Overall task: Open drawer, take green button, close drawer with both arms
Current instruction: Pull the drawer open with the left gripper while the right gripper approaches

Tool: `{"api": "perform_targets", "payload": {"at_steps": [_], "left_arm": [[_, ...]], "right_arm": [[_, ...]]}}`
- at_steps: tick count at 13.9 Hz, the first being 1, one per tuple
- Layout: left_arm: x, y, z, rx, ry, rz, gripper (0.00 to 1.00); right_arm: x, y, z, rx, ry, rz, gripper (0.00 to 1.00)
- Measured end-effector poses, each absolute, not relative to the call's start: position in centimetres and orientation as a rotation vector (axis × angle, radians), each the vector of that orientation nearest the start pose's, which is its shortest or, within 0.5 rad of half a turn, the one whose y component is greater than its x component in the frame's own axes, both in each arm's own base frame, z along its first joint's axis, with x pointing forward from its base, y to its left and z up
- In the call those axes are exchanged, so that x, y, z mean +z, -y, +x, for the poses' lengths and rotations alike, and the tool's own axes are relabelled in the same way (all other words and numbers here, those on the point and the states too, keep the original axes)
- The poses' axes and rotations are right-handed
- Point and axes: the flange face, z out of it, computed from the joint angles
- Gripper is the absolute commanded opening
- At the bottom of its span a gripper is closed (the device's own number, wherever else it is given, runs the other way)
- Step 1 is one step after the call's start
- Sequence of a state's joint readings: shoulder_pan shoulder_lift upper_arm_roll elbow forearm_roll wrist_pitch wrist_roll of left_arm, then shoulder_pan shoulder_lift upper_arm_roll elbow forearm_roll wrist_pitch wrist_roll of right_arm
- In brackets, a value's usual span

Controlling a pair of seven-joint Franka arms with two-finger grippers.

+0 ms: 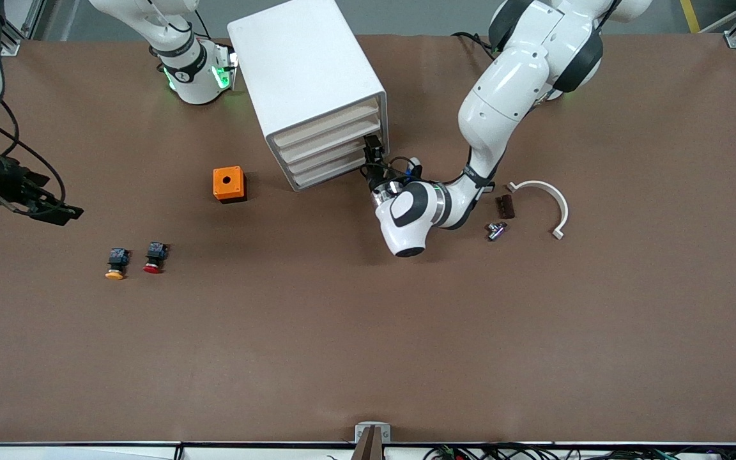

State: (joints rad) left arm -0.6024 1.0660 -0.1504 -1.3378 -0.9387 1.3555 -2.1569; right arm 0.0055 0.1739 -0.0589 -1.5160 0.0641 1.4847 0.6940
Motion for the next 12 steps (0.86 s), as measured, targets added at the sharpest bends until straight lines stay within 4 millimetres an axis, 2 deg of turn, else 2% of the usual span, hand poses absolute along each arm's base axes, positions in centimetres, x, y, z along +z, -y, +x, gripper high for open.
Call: {"api": "perform_targets", "payload": {"at_steps": [3,6,9,12], "left_arm": [[10.5,50.1,39.2,1.382,1.448,-1.223,0.16],[10.2,50.0,39.0,1.379,1.446,-1.217,0.04],[10.1,49.9,39.1,1.361,1.456,-1.188,0.04],[10.1,49.7,39.4,1.361,1.464,-1.184,0.05]], "right_arm": [[54.4,0.5,59.4,0.336,-1.288,-2.817,1.00],[53.8,-3.5,59.5,0.331,-1.374,-2.787,1.00],[53.1,-8.7,59.1,0.317,-1.412,-2.784,1.00],[53.3,-13.4,58.5,0.271,-1.486,-2.747,1.00]]}}
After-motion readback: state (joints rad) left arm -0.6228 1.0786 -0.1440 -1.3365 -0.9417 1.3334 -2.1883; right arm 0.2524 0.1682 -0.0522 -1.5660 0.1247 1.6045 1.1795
